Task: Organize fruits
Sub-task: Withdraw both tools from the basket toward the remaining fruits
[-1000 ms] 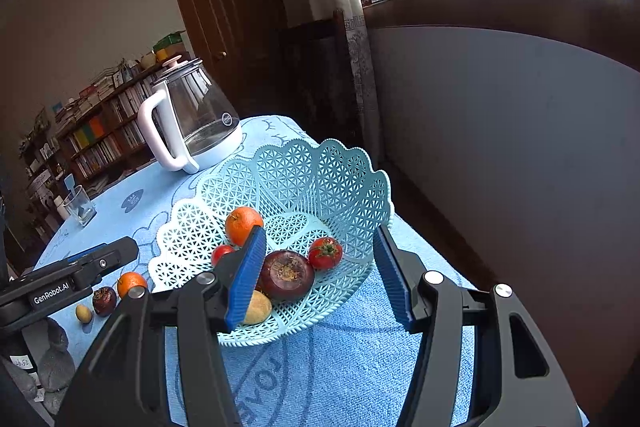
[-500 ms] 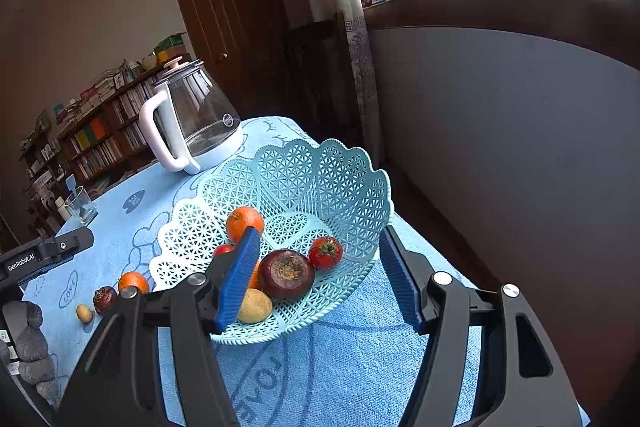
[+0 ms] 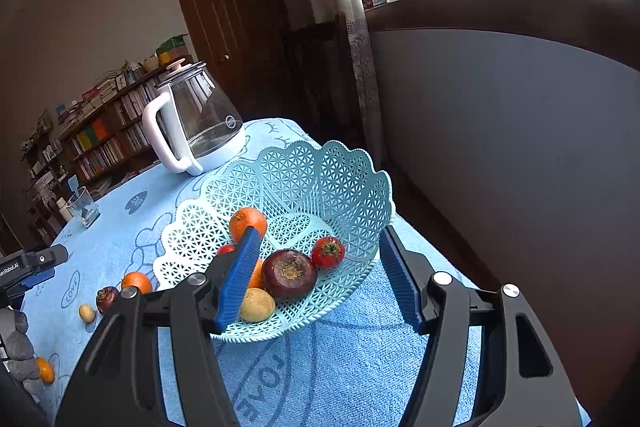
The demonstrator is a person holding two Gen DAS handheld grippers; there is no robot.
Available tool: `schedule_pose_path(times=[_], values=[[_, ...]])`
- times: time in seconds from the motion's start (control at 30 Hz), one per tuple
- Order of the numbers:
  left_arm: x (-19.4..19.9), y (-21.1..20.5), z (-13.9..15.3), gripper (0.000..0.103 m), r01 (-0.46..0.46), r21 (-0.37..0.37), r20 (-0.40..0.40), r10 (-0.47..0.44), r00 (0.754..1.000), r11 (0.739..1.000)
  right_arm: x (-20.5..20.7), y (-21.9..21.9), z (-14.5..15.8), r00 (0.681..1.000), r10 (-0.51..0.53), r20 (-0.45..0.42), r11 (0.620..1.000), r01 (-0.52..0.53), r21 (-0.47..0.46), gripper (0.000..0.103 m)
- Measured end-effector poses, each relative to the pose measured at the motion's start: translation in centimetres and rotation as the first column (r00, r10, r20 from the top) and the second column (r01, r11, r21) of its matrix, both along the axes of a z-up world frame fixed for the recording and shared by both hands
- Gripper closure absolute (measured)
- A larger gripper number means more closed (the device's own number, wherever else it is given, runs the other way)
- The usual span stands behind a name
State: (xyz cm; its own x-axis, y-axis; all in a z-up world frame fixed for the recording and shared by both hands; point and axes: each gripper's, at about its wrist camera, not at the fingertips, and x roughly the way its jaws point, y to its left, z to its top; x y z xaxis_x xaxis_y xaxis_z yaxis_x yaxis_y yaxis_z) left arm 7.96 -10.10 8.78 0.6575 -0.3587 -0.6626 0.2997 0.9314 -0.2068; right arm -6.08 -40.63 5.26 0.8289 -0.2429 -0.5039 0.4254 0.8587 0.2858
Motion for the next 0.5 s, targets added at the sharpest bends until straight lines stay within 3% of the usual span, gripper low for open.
schedule_pose_path(times=[0.2, 0.5], values=[[-0.5, 1.8, 0.9, 0.023, -0.043, -0.005, 0.037, 0.044, 0.998, 0.999, -0.6, -0.3, 0.8, 0.999, 0.028, 0.031, 0.996, -0.030, 0.080, 0.039], [0.1, 4.3, 0.7, 0.023, -0.094, -0.027, 0.024, 0.095, 0.995, 0.995, -0.4, 3.0, 1.7, 0.992, 0.121, 0.044, 0.991, -0.123, 0.057, 0.039]])
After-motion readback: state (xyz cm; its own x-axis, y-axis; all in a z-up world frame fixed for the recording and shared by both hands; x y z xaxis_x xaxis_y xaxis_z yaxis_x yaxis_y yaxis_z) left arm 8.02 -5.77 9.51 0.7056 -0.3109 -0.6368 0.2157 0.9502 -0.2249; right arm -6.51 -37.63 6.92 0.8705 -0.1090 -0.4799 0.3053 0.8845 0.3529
